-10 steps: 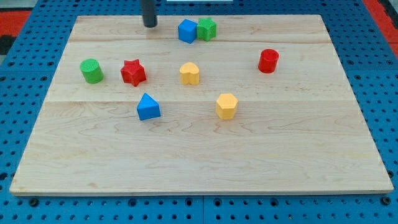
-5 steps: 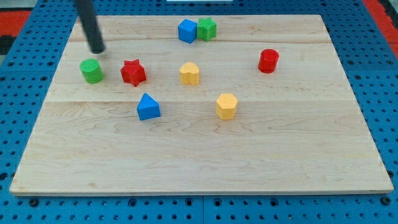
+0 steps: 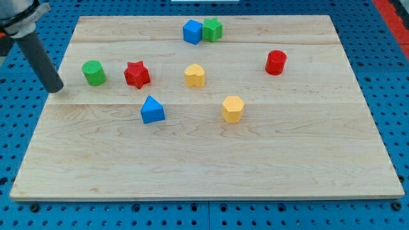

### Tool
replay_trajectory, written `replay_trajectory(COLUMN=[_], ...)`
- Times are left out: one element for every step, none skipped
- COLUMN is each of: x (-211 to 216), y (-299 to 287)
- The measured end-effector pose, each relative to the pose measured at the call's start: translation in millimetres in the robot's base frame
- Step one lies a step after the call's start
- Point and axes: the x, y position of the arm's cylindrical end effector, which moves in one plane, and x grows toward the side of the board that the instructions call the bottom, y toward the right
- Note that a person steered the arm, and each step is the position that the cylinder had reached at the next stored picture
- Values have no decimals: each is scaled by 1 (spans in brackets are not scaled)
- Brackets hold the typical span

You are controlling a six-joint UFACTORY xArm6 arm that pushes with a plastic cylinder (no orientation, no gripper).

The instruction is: Move green circle closer to red star

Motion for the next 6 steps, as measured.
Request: replay_trajectory(x=[-28, -64, -63, -41, -40, -40], y=[3, 14, 34, -3, -18, -2])
